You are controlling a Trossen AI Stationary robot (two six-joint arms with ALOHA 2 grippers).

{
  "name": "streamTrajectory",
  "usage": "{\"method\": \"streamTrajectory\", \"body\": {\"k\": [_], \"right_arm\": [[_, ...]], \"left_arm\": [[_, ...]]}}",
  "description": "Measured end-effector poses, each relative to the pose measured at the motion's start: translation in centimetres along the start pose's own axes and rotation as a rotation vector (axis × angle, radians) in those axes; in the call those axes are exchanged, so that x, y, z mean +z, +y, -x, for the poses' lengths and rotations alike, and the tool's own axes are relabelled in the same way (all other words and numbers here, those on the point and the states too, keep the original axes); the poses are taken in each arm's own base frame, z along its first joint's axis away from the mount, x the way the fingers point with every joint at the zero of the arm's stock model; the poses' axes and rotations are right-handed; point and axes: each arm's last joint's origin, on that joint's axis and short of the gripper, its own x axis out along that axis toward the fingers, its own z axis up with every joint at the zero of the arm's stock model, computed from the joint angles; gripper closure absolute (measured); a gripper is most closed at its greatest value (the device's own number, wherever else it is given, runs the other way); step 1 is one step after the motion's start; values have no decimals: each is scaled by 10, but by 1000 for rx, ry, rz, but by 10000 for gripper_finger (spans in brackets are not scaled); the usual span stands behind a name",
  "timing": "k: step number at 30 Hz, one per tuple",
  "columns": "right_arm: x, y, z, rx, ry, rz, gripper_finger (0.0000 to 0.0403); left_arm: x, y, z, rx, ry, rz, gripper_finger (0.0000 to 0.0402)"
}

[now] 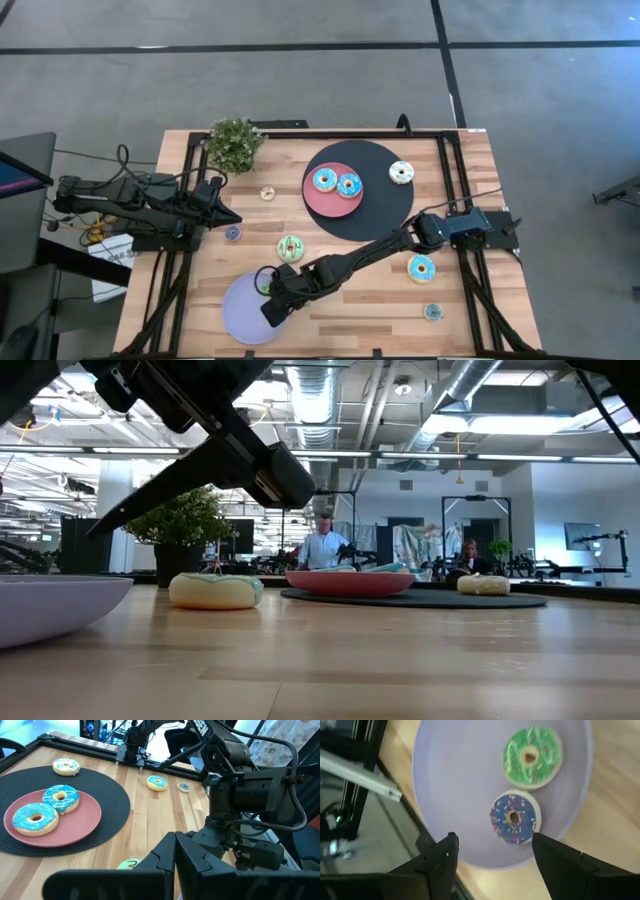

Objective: Pick & Place donuts
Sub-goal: Put the big light blue donut on the pink plate

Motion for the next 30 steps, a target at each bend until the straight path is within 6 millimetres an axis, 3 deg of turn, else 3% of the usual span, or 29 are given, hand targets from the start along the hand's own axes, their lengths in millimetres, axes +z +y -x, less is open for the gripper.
{"method": "streamTrajectory", "body": {"k": [6,10,13,18,20,25,30], "right_arm": [[11,10,37,21,12,132,158],[2,14,62,-64,-16,268,170],[-12,21,76,-96,-51,363,222],[-31,14,79,-237,-7,468,372],[-33,7,79,-315,1,513,389],[-41,-28,115,-415,-10,559,399],[-64,-106,150,-233,-65,475,401]], "left_arm": [[0,0,0,0,0,42,401],[0,0,0,0,-1,80,401],[0,0,0,3,-1,67,402],[1,2,0,73,-23,63,381],[1,3,-4,103,-20,60,355],[-1,8,-20,252,4,60,266],[-2,16,-36,526,-32,76,193]]}}
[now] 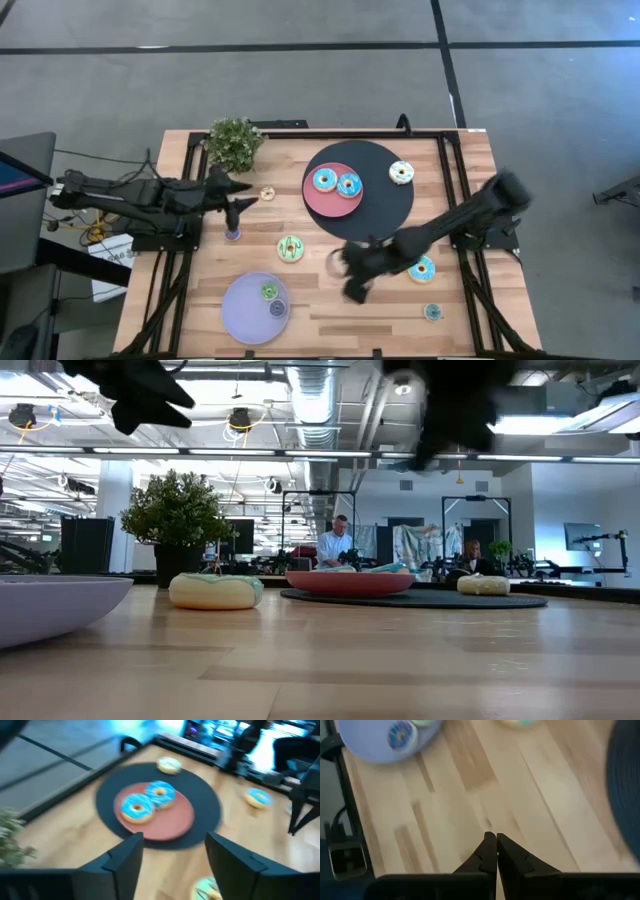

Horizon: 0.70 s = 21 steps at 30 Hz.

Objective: Pick & Place donuts
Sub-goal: Put the big light blue donut on the pink plate

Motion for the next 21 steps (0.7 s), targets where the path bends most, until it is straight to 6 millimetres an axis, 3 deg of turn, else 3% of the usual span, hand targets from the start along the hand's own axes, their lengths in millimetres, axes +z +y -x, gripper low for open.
{"method": "streamTrajectory", "body": {"k": [6,11,18,21], "right_arm": [[-67,-74,29,149,-133,-63,401],[-103,-117,50,173,-166,-54,401],[-117,-147,70,151,-192,-95,400],[-115,-149,81,187,-265,-8,402]], "left_arm": [[3,-8,-20,139,-66,-66,160],[-1,-17,-44,244,-32,-87,161],[2,-35,-78,305,97,-103,163],[9,-40,-87,327,170,-101,164]]}}
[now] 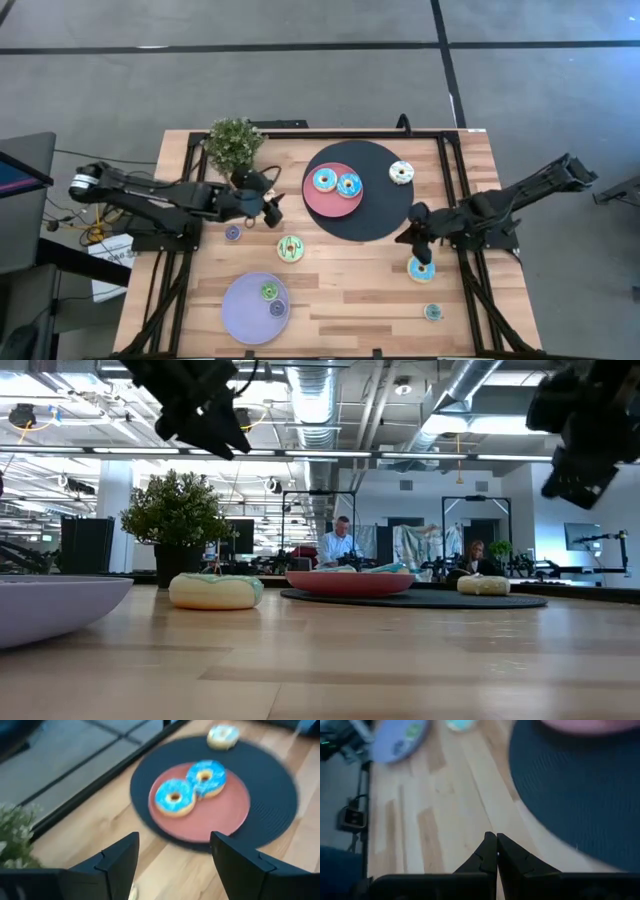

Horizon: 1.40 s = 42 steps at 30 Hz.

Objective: Pick & Place donuts
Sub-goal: Put the big light blue donut on the pink plate

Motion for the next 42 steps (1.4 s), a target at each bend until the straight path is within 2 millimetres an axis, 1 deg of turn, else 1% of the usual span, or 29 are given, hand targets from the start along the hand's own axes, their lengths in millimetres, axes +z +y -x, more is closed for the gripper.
{"method": "streamTrajectory", "body": {"k": [3,6,12,17,20,22,27,31,34,38,42], "right_arm": [[4,-1,12,40,-74,69,402],[8,-6,24,53,-144,81,402],[9,-20,47,35,-259,88,403],[7,-30,60,-10,-317,95,403],[4,-34,66,-18,-339,132,403],[4,-35,69,-10,-359,154,403],[2,-35,75,57,-373,157,403],[1,-35,78,87,-381,194,403],[0,-35,80,85,-394,228,403],[1,-35,80,84,-399,240,403],[1,-35,79,80,-393,243,403]], "left_arm": [[5,-1,-2,45,86,-7,164],[12,0,-4,89,140,-18,164],[22,-1,-13,92,161,-85,164],[25,0,-14,60,167,-95,164],[25,1,-13,57,168,-106,164],[25,0,-13,53,169,-75,164],[24,-5,-11,51,154,94,164],[23,-8,-8,68,133,217,164],[19,-14,-13,74,137,290,164],[10,-27,-21,82,173,407,164],[-9,-44,-33,89,273,465,164]]}}
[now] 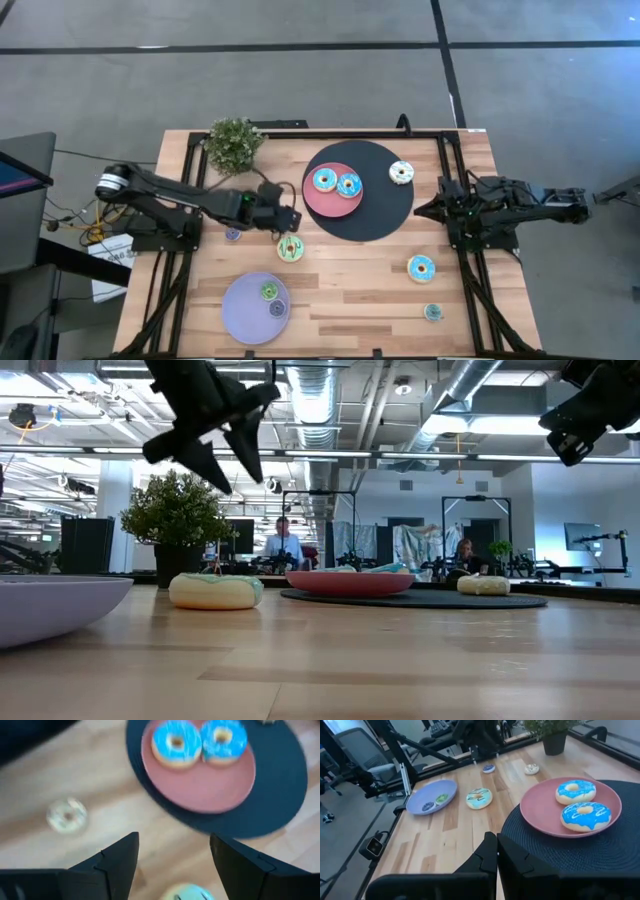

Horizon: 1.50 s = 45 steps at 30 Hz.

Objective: Pick & Place donuts
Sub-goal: Put the big light blue donut on the pink plate

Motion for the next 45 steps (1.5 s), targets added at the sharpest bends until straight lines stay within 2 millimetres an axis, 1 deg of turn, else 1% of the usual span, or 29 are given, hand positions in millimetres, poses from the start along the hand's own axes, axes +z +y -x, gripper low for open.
{"method": "streamTrajectory", "body": {"k": [4,8,13,19,27,37,45], "right_arm": [[0,0,0,1,-2,13,403],[0,0,0,0,-4,13,403],[0,0,0,0,-6,13,403],[0,0,0,-1,-6,13,403],[1,0,0,-1,-7,13,403],[1,0,0,-1,-6,13,403],[1,0,0,-1,-7,13,403]], "left_arm": [[-18,-4,-16,50,110,44,164],[-30,-7,-30,68,225,47,164],[-42,-9,-36,73,307,22,164],[-45,-9,-33,72,308,-18,164],[-59,-16,-49,57,374,-72,164],[-61,-15,-51,72,391,-95,164],[-61,-14,-50,61,408,-149,156]]}}
